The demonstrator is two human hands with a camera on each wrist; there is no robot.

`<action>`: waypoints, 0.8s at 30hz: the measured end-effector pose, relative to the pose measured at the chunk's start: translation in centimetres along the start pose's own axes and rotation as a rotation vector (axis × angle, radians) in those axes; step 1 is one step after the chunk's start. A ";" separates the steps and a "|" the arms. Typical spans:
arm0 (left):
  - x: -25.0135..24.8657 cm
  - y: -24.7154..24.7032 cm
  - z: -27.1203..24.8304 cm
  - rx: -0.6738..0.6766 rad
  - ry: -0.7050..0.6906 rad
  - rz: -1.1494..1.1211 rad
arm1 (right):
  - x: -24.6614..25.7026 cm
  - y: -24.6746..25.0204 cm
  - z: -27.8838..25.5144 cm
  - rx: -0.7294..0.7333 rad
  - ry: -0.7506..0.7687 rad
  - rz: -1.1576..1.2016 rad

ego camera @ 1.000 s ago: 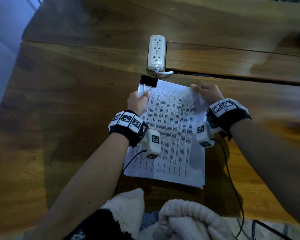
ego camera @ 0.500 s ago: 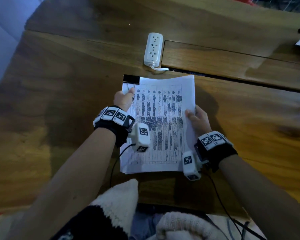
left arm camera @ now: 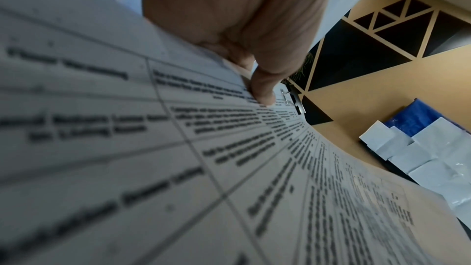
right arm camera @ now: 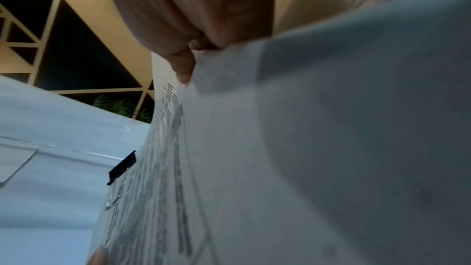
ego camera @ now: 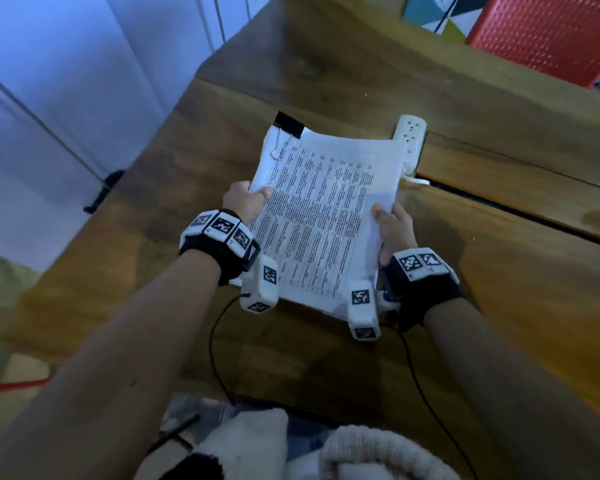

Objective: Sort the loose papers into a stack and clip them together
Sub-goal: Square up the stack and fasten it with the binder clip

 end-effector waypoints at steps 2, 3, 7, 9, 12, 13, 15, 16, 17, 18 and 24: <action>1.4 3.7 1.5 -0.039 0.007 0.026 | 0.4 -4.2 -0.6 0.015 0.009 0.008; 2.2 5.5 2.2 -0.058 0.007 0.042 | 0.4 -6.2 -0.9 0.029 0.006 -0.006; 5.4 11.5 3.9 -0.109 0.027 0.127 | -1.0 -13.2 -1.9 0.074 -0.044 -0.066; 7.6 13.7 4.8 -0.108 0.042 0.160 | -2.8 -16.0 -1.5 0.104 -0.071 -0.095; 11.1 15.9 5.6 -0.114 0.105 0.181 | -6.6 -18.9 0.0 0.132 -0.119 -0.139; 12.5 16.3 5.9 -0.102 0.128 0.187 | -7.7 -19.7 0.0 0.144 -0.144 -0.152; 15.0 16.4 6.4 -0.048 0.167 0.213 | -7.7 -21.4 -2.6 0.153 -0.210 -0.190; 16.5 16.4 6.7 -0.016 0.198 0.231 | -7.1 -22.1 -4.2 0.145 -0.244 -0.220; 17.7 16.4 6.9 0.001 0.217 0.276 | -7.1 -22.7 -5.2 0.145 -0.272 -0.251; 18.5 16.6 6.7 0.010 0.237 0.312 | -7.3 -23.1 -5.7 0.161 -0.291 -0.280; 21.5 17.3 6.7 -0.049 0.230 0.191 | -8.9 -24.7 -5.6 0.250 -0.317 -0.617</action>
Point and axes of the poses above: each hand's wrist, its own z-axis towards the middle knuckle, its own y-axis out of the back of the hand, x = y × z, the point moved 5 cm from there along z, towards the middle knuckle, and after that the axes turned 8 degrees about z, right-handed, at the moved point
